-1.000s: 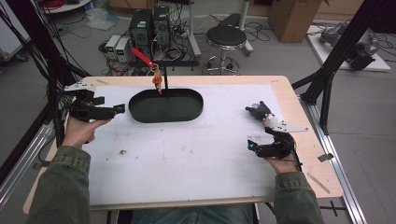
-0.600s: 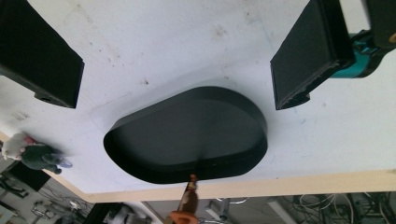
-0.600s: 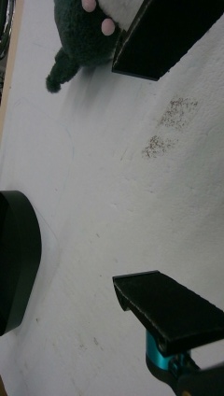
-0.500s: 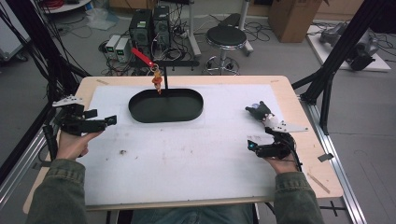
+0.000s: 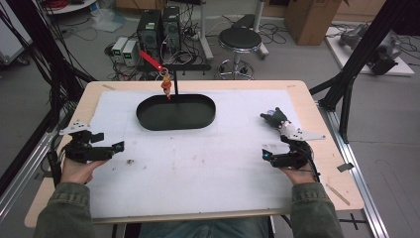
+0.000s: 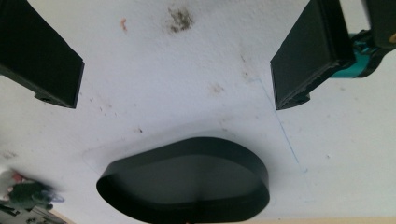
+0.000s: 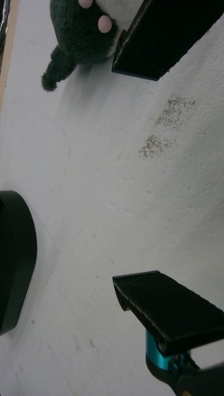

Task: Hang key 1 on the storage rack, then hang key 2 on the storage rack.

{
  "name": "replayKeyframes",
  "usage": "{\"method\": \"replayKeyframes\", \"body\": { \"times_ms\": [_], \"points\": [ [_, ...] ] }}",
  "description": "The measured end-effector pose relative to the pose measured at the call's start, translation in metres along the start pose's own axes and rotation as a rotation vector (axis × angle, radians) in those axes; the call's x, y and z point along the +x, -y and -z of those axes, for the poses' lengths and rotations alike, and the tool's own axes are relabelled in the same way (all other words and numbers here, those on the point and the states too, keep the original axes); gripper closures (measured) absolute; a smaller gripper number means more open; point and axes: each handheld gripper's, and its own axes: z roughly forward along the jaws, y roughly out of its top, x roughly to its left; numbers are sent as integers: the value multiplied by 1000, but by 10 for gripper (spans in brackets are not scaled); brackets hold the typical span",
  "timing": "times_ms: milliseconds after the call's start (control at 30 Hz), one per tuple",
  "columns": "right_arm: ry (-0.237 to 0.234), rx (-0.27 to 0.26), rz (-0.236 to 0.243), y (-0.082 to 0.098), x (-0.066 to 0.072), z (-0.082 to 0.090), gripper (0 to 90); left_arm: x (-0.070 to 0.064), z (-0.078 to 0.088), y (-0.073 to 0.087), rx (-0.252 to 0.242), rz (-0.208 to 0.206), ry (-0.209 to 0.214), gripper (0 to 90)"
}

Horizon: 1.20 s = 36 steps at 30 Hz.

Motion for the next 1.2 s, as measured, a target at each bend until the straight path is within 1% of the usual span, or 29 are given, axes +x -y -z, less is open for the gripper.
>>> {"method": "replayKeyframes", "body": {
  "times_ms": [167,233,300,367,467,500,567,633,667,700,733,767,800,833,900,967,1000,1067,1100,1167,1200],
  "points": [
    [11,4,-2,-1,-1,-1,5,2,1,14,5,-1,4,31],
    [22,0,3,-2,-2,-1,5,2,2,17,4,-5,2,31],
    [47,4,-1,-5,-4,1,5,3,4,22,8,-10,-2,31],
    [53,-7,-16,-9,-8,1,5,4,6,28,3,-21,1,31],
    [72,0,-28,-15,-13,2,5,5,8,35,18,-23,-1,31],
    [85,6,-41,-19,-20,1,5,5,9,37,29,-28,0,31],
    [91,10,-45,-20,-22,1,5,5,10,39,34,-23,1,31],
    [101,25,-55,-23,-27,0,5,6,11,42,45,-24,6,31],
    [105,31,-65,-25,-32,-2,5,7,12,43,50,-25,6,31],
    [105,31,-65,-25,-32,-2,5,7,12,44,54,-22,9,31],
    [84,25,-100,-27,-38,-3,5,7,11,46,62,-18,23,30],
    [84,25,-100,-27,-38,-3,5,7,11,47,64,-15,29,30],
    [85,30,-104,-28,-40,-4,5,7,11,48,68,-20,33,30],
    [98,55,-99,-32,-45,-5,5,6,11,48,74,-22,39,31],
    [108,71,-92,-37,-48,-7,5,6,11,48,79,-26,44,31],
    [113,75,-91,-39,-50,-7,5,6,10,49,88,-27,48,31],
    [126,99,-87,-44,-56,-10,5,6,9,49,89,-24,50,31],
    [131,109,-91,-45,-58,-11,5,6,9,49,90,-15,57,31],
    [136,123,-84,-46,-61,-13,5,6,9,50,88,-17,62,31],
    [148,134,-93,-47,-68,-17,5,6,10,51,84,-13,70,31],
    [157,161,-95,-47,-73,-21,5,6,10,51,84,-14,71,31]
  ]
}}
